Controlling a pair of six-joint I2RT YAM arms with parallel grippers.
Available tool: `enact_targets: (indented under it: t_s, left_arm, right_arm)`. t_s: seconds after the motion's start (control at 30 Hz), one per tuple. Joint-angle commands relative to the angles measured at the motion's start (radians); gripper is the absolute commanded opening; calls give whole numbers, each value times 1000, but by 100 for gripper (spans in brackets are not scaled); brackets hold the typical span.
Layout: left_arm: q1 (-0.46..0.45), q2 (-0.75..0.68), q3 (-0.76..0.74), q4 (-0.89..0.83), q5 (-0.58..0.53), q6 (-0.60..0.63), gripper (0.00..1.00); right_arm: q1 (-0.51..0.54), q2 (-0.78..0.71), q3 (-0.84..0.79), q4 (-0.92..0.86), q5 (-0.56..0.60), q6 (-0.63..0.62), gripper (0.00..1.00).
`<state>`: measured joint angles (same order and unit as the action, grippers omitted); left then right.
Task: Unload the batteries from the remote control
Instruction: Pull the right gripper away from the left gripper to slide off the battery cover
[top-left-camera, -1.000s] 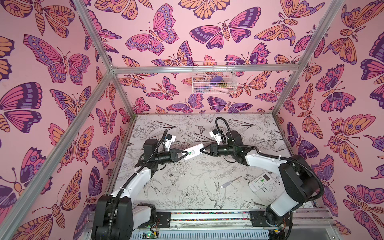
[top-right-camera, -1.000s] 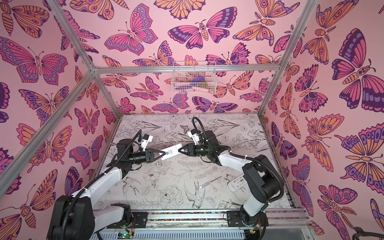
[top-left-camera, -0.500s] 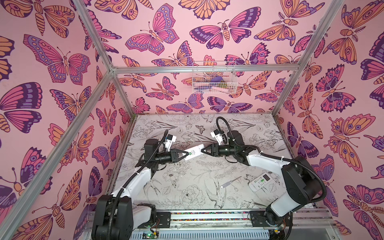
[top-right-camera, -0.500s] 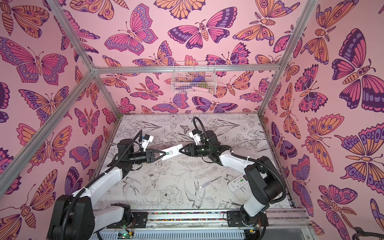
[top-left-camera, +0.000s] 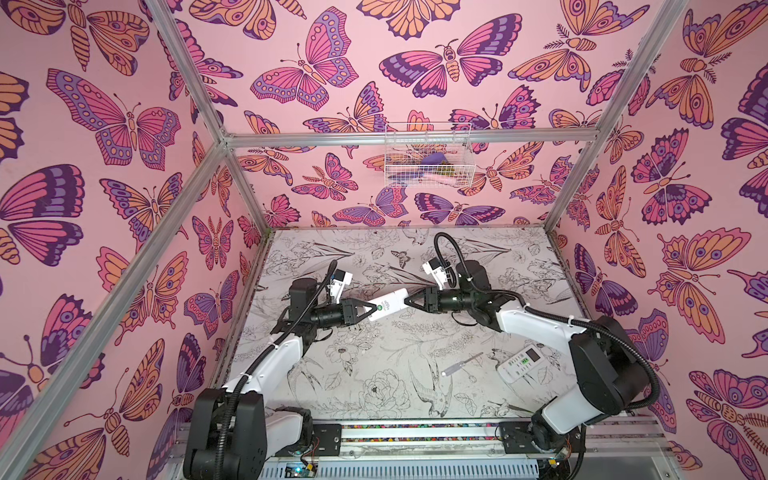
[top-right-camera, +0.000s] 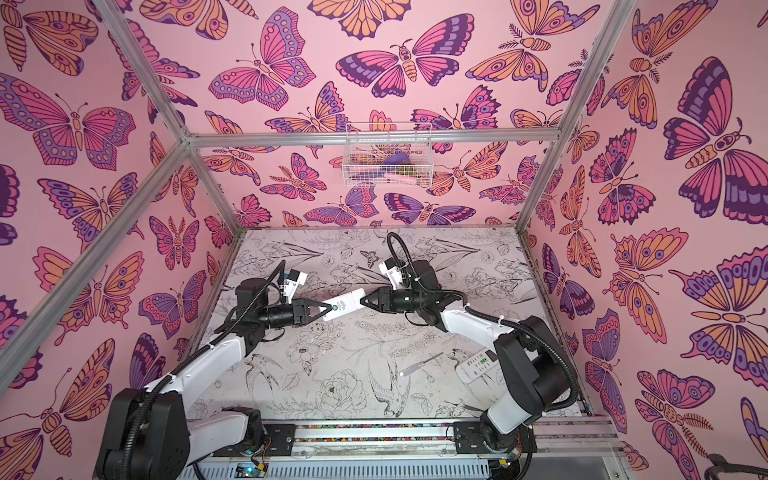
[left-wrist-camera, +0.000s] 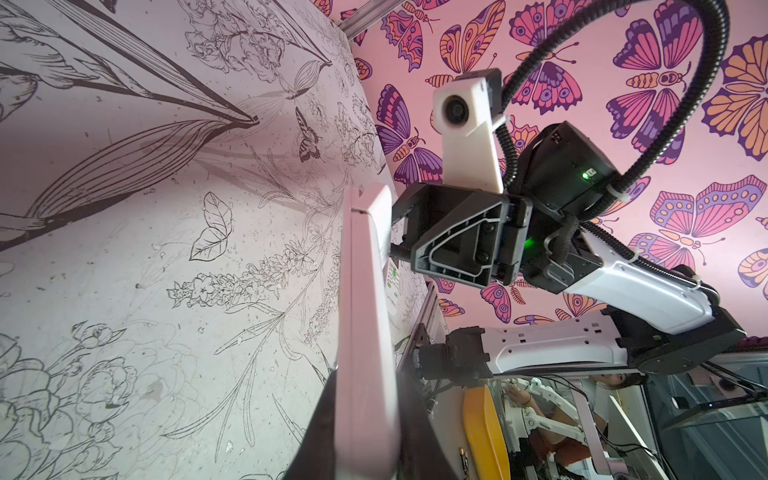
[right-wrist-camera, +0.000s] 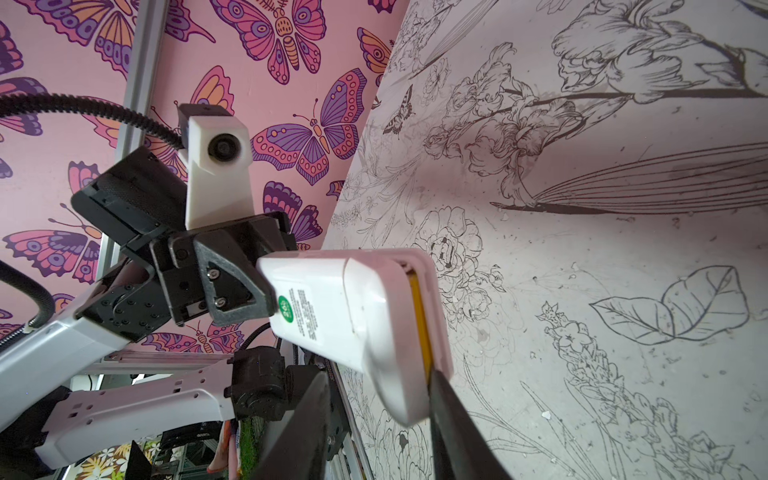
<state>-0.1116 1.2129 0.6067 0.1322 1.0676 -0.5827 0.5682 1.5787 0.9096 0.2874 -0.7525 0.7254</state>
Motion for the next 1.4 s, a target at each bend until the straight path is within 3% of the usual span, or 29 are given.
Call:
enact_targets:
  t_s: [0.0, 0.37, 0.8, 1.37]
  left_arm:
    - [-1, 6, -2, -4, 2, 38, 0]
    - [1, 5, 0, -12, 0, 38, 0]
    - [6, -3, -1, -13, 2, 37, 0]
    - [8, 4, 4, -25, -6, 40, 0]
  right_arm:
    - [-2, -31, 15, 18, -7, -6, 39]
    - [15, -14, 8, 60, -12, 19, 33]
    - [19, 25, 17, 66, -11, 28, 20]
    - [19, -58, 16, -19, -10, -9, 11]
